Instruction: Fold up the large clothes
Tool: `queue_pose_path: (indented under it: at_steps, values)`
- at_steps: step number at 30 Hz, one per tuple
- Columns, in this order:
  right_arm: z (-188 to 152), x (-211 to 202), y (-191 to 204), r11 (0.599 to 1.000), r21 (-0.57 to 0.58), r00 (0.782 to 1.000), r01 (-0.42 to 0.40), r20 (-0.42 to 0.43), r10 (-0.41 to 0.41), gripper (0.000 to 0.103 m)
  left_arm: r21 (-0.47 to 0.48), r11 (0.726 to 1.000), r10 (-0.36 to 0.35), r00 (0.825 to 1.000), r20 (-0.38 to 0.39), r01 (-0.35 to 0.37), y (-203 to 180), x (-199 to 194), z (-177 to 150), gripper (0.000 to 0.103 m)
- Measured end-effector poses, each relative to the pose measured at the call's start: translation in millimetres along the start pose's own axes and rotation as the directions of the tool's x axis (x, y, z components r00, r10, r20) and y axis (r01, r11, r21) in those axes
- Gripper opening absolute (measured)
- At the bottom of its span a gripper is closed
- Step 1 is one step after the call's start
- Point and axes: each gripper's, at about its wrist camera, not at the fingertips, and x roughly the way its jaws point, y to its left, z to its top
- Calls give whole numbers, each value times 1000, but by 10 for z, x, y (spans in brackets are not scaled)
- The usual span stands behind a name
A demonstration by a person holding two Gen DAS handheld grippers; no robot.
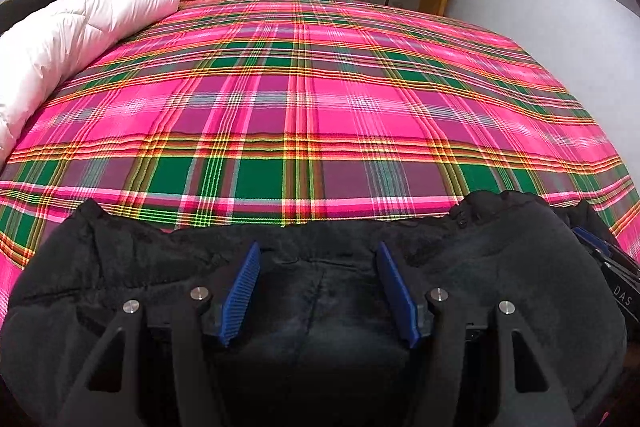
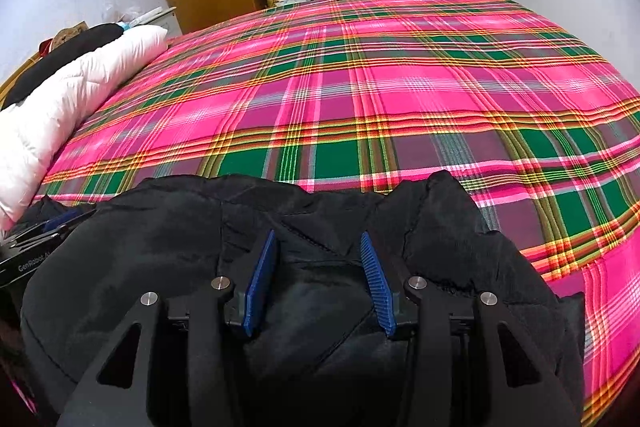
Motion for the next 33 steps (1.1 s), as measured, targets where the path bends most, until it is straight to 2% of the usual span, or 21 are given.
queue_pose_path:
  at_steps: [6,12,14,16,19,20,21,23,25,27,33]
  values:
    - [5,-2,0,1000,-2,1000,2,-3,-2,44,-1,1000,-1,1000,-5,1,-3,14,7,64]
    - [197,-168,12,1000,-7,998,0,-64,-1,44,28,1000,11,999,-43,-10,3,-173,163,60]
    - [286,-482,2,1000,-13,1000,-5,-18,5,44,35,999,5,1000,-4,-5,52,-417,232,60]
    - [295,-862,-42,1000,-21,998,-24,59,25,44,56,998,-13,998,68,9,146,-779,265,60]
    - [132,-1208,-192,999,20,991,-27,134,24,46,78,997,12,983,183,-26,394,-1246,160,60]
    - [68,-1178,-229,999,27,992,-17,124,13,46,67,997,22,980,197,-36,514,-1309,101,60]
    - [25,-1091,-264,1000,28,995,-3,102,0,46,56,997,45,980,192,-56,631,-1296,69,60]
    - [-97,-805,-338,999,27,999,37,37,-38,46,7,995,99,987,128,-100,877,-1099,-23,60]
    - [-158,-657,-404,999,24,998,48,44,-49,46,-43,993,114,993,45,-112,1076,-830,-138,60]
    - [-187,-580,-465,998,51,997,30,65,-33,46,-74,994,86,995,53,-82,1152,-703,-226,61]
    - [-218,-400,-503,998,55,998,23,65,-27,45,-95,993,81,994,67,-75,1132,-433,-242,63]
